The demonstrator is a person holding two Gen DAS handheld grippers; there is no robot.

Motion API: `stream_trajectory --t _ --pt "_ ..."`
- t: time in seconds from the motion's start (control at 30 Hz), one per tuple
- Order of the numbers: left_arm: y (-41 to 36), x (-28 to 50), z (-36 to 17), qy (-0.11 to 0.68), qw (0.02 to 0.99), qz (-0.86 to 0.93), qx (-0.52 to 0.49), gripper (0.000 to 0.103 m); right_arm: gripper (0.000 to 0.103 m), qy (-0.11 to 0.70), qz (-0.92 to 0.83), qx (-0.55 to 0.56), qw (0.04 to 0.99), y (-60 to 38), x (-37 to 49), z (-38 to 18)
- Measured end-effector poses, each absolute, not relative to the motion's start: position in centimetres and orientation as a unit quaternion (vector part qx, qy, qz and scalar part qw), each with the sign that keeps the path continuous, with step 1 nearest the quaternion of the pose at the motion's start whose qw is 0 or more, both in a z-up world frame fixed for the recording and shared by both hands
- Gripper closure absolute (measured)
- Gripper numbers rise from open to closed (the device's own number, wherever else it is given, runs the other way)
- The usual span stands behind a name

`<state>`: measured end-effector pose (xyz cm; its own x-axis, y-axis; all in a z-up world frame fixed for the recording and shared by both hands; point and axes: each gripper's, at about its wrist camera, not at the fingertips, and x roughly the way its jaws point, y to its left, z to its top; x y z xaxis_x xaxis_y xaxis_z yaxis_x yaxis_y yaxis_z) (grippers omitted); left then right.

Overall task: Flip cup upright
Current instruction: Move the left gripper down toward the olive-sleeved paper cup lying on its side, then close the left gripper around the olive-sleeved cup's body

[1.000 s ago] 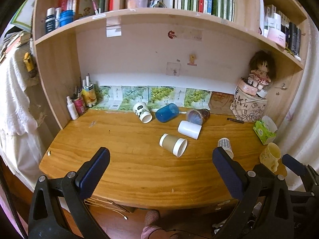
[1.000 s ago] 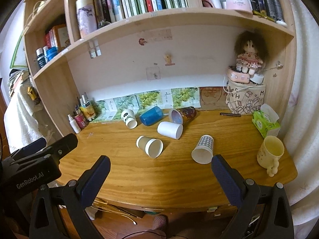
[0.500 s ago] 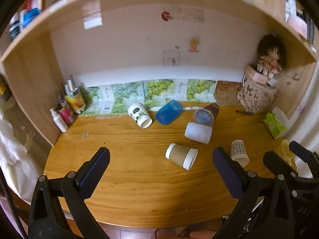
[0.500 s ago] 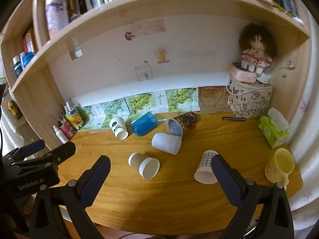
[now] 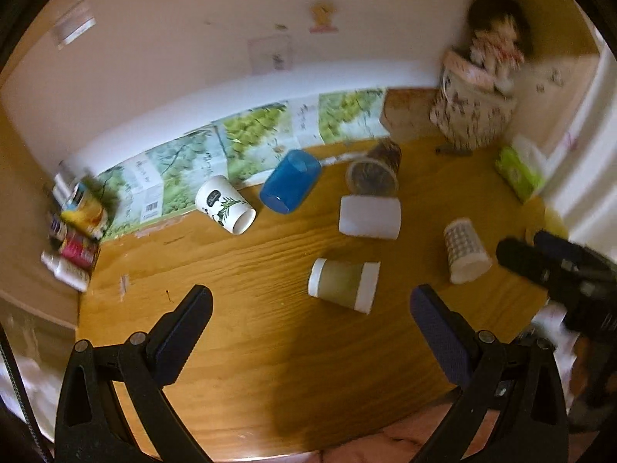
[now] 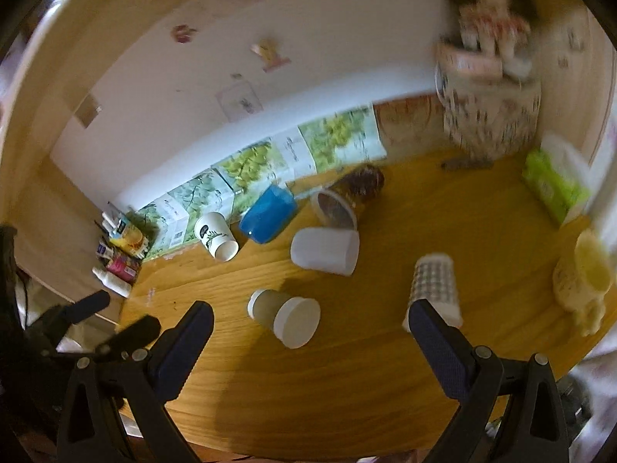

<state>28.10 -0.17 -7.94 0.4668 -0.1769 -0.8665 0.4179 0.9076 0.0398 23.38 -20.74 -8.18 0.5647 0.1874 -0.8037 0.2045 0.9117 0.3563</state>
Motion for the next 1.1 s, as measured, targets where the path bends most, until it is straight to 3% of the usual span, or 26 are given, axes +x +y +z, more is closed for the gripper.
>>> stream_trajectory --t 0.43,0.63,1.1 --pt "-3.6 30.2 -13.4 0.481 0.756 -0.292 0.333 0.001 0.001 0.536 -0.017 0.352 0.767 -22.5 25.8 -14.4" --pt "-5.4 29.2 -16.0 0.434 0.697 -0.358 0.445 0.001 0.001 0.552 -0.035 0.404 0.729 -23.3 25.6 -17.0" --pt "-8.0 28.3 -22.1 0.383 0.558 -0.483 0.556 0.001 0.001 0.555 -0.096 0.482 0.671 -24.8 22.9 -20.8"
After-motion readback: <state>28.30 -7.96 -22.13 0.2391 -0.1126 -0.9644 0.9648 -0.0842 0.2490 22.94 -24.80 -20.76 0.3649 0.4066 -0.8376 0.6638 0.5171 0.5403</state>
